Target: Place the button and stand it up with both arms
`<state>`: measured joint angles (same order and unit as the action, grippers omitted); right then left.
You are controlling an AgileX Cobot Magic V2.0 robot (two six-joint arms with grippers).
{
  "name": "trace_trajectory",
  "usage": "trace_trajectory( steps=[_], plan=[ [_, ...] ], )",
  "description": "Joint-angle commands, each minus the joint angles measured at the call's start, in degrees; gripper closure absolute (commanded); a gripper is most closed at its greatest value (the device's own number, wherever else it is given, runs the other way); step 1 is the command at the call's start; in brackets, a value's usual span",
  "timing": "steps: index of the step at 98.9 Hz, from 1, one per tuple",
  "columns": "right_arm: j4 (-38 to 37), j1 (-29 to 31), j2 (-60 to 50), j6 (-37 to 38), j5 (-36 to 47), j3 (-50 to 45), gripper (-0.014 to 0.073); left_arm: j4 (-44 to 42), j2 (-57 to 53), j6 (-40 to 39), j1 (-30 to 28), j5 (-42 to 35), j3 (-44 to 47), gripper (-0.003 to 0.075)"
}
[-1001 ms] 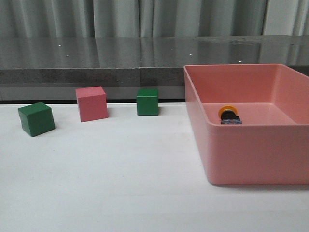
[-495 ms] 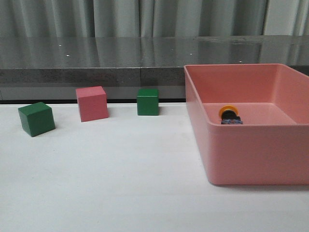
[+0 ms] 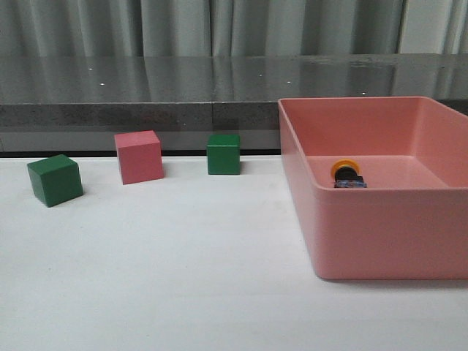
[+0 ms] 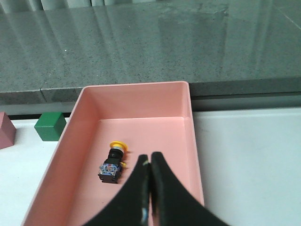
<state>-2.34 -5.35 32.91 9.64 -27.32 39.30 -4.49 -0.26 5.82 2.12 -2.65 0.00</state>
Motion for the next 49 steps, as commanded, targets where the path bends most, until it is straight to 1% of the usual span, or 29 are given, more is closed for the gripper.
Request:
trace_trajectory(
  steps=[1,19,27,39,49],
  plan=[
    [2.3,0.4,7.2,-0.6,3.9,6.1,0.0655,0.1,-1.8,-0.6,0.0,-4.6,2.6,0.0740],
    [7.5,-0.3,21.2,-0.6,5.9,13.8,0.0655,0.1,-1.8,-0.6,0.0,-4.6,2.6,0.0740],
    [7.5,-2.6,28.6,-0.8,5.8,17.6,0.0655,0.1,-1.8,-0.6,0.0,-4.6,2.6,0.0740],
    [7.4,-6.6,38.8,-3.5,5.9,22.8,0.0655,0.1,-1.8,-0.6,0.0,-4.6,2.6,0.0740],
    [7.4,-8.2,46.5,-4.7,5.8,26.8,0.0655,0.1,-1.8,-0.6,0.0,-4.6,2.6,0.0740]
  ],
)
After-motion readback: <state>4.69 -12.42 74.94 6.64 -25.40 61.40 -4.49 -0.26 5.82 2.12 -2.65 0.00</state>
